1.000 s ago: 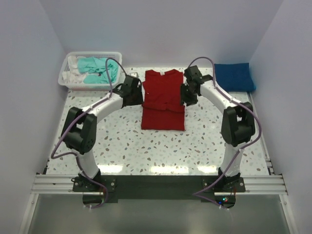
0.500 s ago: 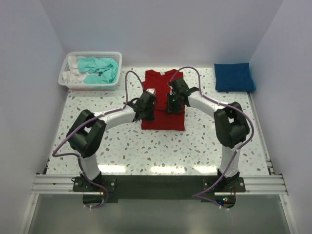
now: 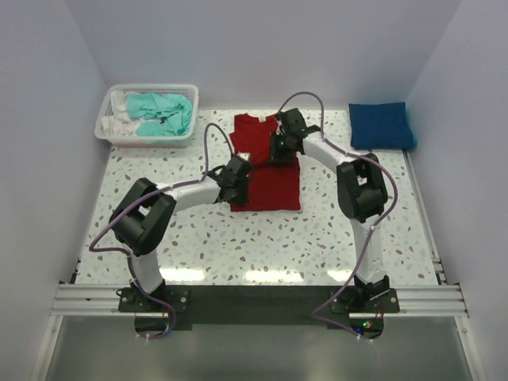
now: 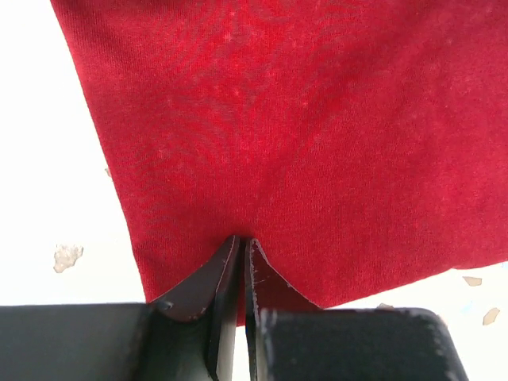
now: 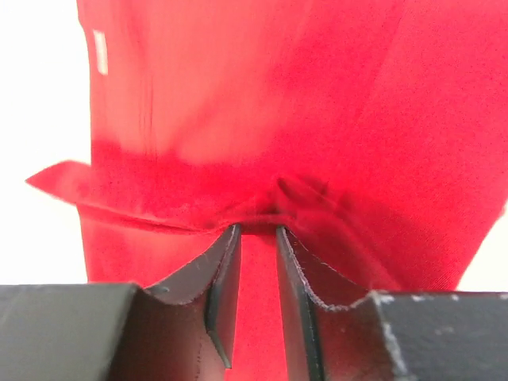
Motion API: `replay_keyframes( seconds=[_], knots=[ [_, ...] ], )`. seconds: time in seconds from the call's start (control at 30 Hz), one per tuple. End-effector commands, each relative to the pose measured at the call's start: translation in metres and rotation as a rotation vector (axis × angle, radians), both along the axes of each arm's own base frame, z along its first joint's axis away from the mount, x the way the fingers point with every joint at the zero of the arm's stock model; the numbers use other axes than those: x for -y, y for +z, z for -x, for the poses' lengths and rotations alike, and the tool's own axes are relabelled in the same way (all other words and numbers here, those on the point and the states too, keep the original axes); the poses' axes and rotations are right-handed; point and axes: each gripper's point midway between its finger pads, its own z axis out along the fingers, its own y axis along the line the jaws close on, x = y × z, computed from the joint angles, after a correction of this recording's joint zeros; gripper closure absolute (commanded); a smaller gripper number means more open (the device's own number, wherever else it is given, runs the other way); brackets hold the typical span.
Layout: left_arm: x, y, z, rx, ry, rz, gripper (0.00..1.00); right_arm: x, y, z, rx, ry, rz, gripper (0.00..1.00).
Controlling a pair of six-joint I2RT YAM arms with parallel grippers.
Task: Fold and stack the t-shirts
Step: Fold the tshirt
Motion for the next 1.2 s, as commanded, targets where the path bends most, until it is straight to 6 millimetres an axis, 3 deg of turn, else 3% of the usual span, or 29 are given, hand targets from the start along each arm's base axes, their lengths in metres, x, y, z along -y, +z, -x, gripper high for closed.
replay_keyframes(
  seconds=[0.0,0.1,0.17,0.23,0.27,0.3,0.33,0.37,0.4,0.43,0.47,0.57,0.63,0.73,0.8,0.93,1.03,1.17],
  knots=[
    [-0.024,-0.02,0.035,-0.11,-0.011,-0.068,0.88,0.021,0.023,-0.066,0.133,-0.082,-0.017,0.71],
    [-0.027,-0.018,0.042,-0.115,-0.005,-0.057,0.88,0.016,0.046,-0.086,0.173,-0.083,-0.055,0.68],
    [-0.029,-0.015,0.046,-0.112,-0.004,-0.05,0.88,0.011,0.057,-0.081,0.174,-0.059,-0.086,0.64],
    [-0.031,-0.011,0.048,-0.105,0.0,-0.041,0.88,0.005,0.086,-0.073,0.217,-0.035,-0.149,0.6],
    [-0.033,-0.005,0.049,-0.087,0.004,-0.033,0.88,0.002,0.075,-0.055,0.167,-0.006,-0.178,0.59],
    [-0.033,-0.001,0.049,-0.074,0.011,-0.026,0.87,0.0,0.081,-0.045,0.168,0.008,-0.207,0.58],
    [-0.034,0.004,0.047,-0.059,0.018,-0.021,0.87,-0.004,0.11,-0.04,0.223,0.016,-0.272,0.55],
    [-0.035,0.017,0.043,-0.019,0.03,-0.007,0.86,-0.008,0.094,-0.012,0.15,0.055,-0.324,0.54],
    [-0.036,0.024,0.041,0.005,0.036,0.0,0.86,-0.011,0.098,0.001,0.129,0.058,-0.369,0.52],
    [-0.035,0.032,0.037,0.035,0.045,0.017,0.85,-0.015,0.12,0.011,0.17,0.087,-0.427,0.49],
    [-0.039,0.047,0.031,0.076,0.066,0.05,0.84,-0.013,0.1,0.033,0.107,0.09,-0.448,0.48],
    [-0.034,0.077,0.015,0.167,0.068,0.23,0.83,-0.024,0.111,0.076,0.061,0.149,-0.633,0.45],
    [-0.035,0.082,0.011,0.176,0.066,0.292,0.82,-0.025,0.11,0.094,0.035,0.166,-0.684,0.44],
    [-0.035,0.078,0.007,0.148,0.047,0.343,0.82,-0.024,0.093,0.129,-0.054,0.189,-0.765,0.43],
    [-0.03,0.066,0.01,0.098,0.023,0.362,0.83,-0.025,0.083,0.141,-0.093,0.204,-0.791,0.43],
    [-0.026,0.045,0.023,0.024,0.002,0.383,0.87,-0.017,0.044,0.168,-0.187,0.225,-0.765,0.43],
    [-0.034,0.022,0.038,-0.046,0.032,0.354,0.89,-0.004,0.008,0.184,-0.254,0.217,-0.689,0.44],
    [-0.056,-0.01,0.059,-0.136,0.112,0.289,0.93,0.021,-0.019,0.189,-0.286,0.159,-0.655,0.44]
  ],
)
